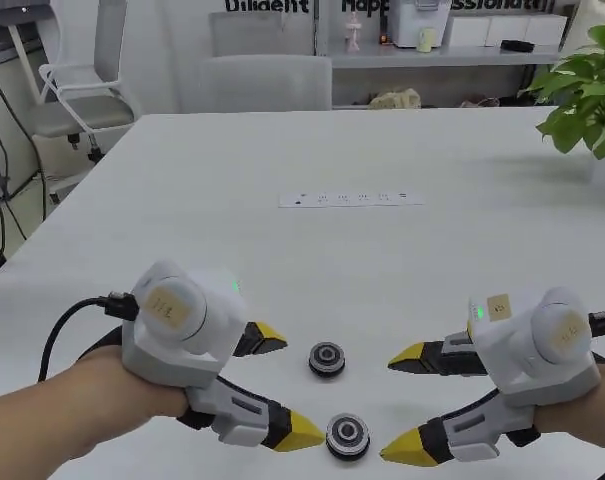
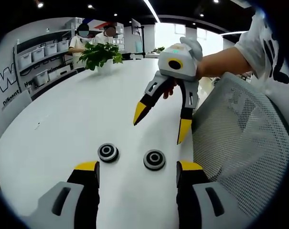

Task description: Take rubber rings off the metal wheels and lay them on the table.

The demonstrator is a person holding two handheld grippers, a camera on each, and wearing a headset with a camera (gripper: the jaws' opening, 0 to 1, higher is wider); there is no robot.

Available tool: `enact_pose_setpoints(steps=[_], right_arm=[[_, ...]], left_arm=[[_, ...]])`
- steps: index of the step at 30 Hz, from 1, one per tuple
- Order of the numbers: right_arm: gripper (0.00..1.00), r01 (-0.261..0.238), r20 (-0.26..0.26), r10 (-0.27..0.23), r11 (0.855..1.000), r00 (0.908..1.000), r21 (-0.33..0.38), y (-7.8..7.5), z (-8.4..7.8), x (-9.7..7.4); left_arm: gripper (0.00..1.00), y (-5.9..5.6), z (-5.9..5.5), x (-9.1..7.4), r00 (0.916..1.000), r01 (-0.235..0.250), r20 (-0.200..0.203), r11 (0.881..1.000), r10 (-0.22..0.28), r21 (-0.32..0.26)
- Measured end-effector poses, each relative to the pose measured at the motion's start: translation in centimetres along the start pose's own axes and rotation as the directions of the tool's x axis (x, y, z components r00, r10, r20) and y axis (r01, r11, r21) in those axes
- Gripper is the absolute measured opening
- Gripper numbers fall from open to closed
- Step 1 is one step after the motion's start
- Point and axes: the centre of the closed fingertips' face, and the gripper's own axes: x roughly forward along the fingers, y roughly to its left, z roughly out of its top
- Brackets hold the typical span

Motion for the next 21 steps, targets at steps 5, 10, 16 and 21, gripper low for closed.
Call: enact_pose_setpoints(steps=[5,10,16,21], right_arm=[[0.55,-0.004,-0.004,0.004,1.0,1.0,-0.003,0.1,-0.2,0.1],[0.53,-0.006,-0.001,0.006,1.0,1.0,-0.002,0.2,-0.2,0.2],[0.51,-0.01,0.017,0.01,1.0,0.9998,0.016,0.2,0.0,0.2],[0.49,-0.015,0.012,0.015,1.0,0.9998,0.003,0.3,-0.1,0.3]], left_arm=[[0.6,-0.1,0.0,0.2,1.0,0.006,0.001,1.0,-0.006,-0.009],[0.58,-0.3,-0.2,0.5,0.9999,0.014,-0.002,1.0,-0.014,-0.01],[0.55,-0.5,-0.3,0.9,0.9998,0.02,0.0,1.0,-0.02,-0.02],[0.51,-0.9,-0.6,1.3,0.9993,0.035,-0.014,0.999,-0.036,-0.014]])
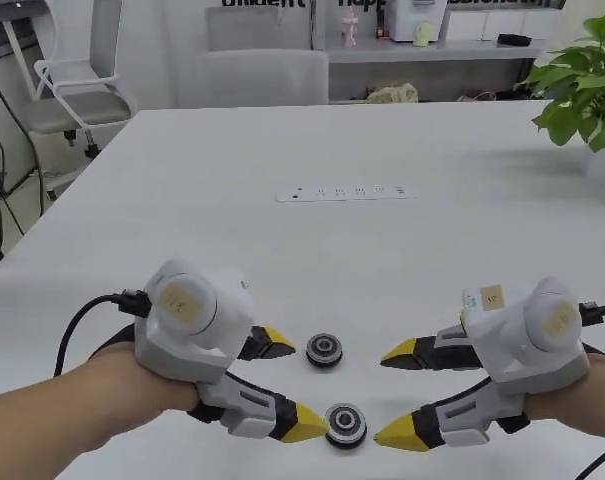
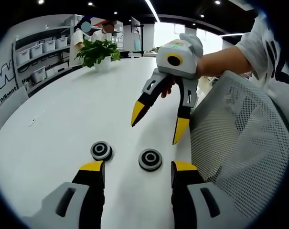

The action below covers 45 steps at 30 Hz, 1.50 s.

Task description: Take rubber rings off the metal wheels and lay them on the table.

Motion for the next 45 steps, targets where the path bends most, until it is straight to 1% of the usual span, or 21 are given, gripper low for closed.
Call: enact_pose_setpoints(steps=[5,10,13,18,22,26,33,36,40,45], right_arm=[[0.47,-0.006,-0.007,0.006,1.0,1.0,-0.005,0.2,-0.2,0.0],[0.46,-0.011,-0.006,0.011,1.0,0.9999,-0.004,0.4,-0.3,0.0],[0.45,-0.014,-0.008,0.014,1.0,0.9999,-0.004,0.5,-0.4,0.1],[0.45,-0.019,-0.01,0.019,1.0,0.9998,0.004,0.7,-0.5,0.1],[0.45,-0.02,-0.016,0.02,1.0,0.9997,0.0,0.8,-0.6,0.1],[0.45,-0.021,-0.018,0.021,1.0,0.9996,0.004,0.8,-0.8,0.1],[0.45,-0.024,-0.021,0.025,1.0,0.9995,0.007,1.0,-0.8,0.2],[0.45,-0.023,-0.022,0.024,1.0,0.9995,0.008,1.0,-0.9,0.2],[0.45,-0.022,-0.025,0.022,1.0,0.9995,0.009,1.0,-1.0,0.2],[0.45,-0.022,-0.026,0.022,1.0,0.9994,0.009,1.0,-1.0,0.2]], left_arm=[[0.48,-0.2,-0.2,0.4,0.9999,0.01,-0.012,1.0,-0.01,0.003],[0.45,-0.8,-0.4,0.8,0.9993,0.029,-0.024,1.0,-0.028,0.009],[0.41,-1.2,-0.5,1.0,0.9986,0.042,-0.032,0.999,-0.042,0.014],[0.39,-1.5,-0.5,1.6,0.9981,0.053,-0.031,0.999,-0.053,0.004],[0.35,-1.9,-0.9,2.0,0.9968,0.066,-0.046,0.998,-0.066,0.004],[0.34,-2.1,-1.0,2.4,0.9957,0.074,-0.057,0.997,-0.073,0.007],[0.31,-2.6,-0.7,2.9,0.9946,0.089,-0.054,0.996,-0.088,0.004],[0.29,-2.7,-0.7,3.2,0.9943,0.092,-0.053,0.996,-0.092,-0.002],[0.23,-2.7,-0.9,3.6,0.9937,0.093,-0.064,0.996,-0.093,-0.001],[0.2,-2.7,-0.9,3.8,0.9936,0.092,-0.065,0.996,-0.092,0.001]])
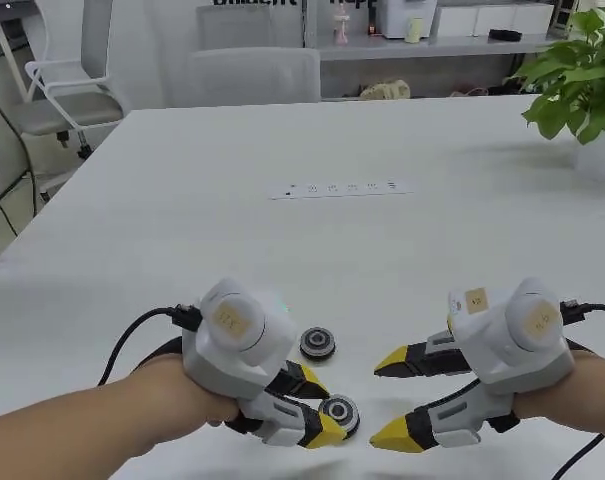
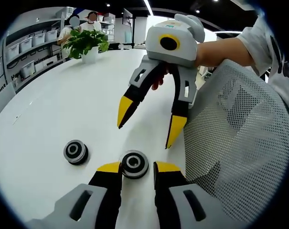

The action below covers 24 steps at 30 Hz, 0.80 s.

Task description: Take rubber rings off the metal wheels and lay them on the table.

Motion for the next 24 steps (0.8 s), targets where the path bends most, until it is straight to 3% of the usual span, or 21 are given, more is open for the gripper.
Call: enact_pose_setpoints(steps=[14,24], right_arm=[[0.45,-0.005,-0.01,0.005,1.0,0.9999,0.005,0.08,-0.29,0.2],[0.44,-0.007,-0.013,0.008,1.0,0.9999,0.009,0.02,-0.38,0.29]], left_arm=[[0.12,0.2,-0.13,0.47,0.9994,-0.032,-0.011,0.998,0.033,0.049],[0.1,0.16,0.03,0.62,0.9985,-0.048,0.029,0.998,0.047,0.037]])
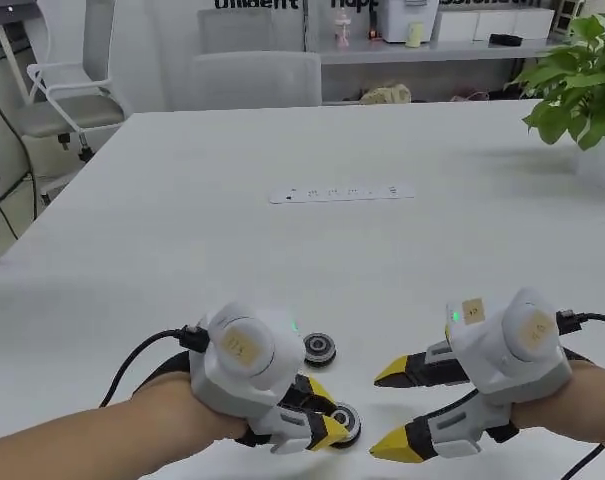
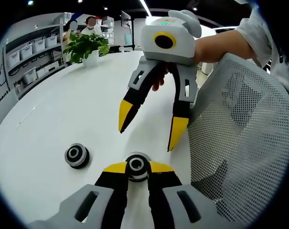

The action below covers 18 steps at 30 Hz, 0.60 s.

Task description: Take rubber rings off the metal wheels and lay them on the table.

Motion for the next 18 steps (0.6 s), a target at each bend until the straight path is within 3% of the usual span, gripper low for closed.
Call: enact_pose_setpoints(steps=[18], right_arm=[[0.4,-0.023,0.0,0.023,0.999,0.9997,0.027,-0.29,0.36,0.42]], left_arm=[[0.1,-0.14,0.09,-0.01,0.9995,0.002,0.032,1.0,-0.003,0.02]])
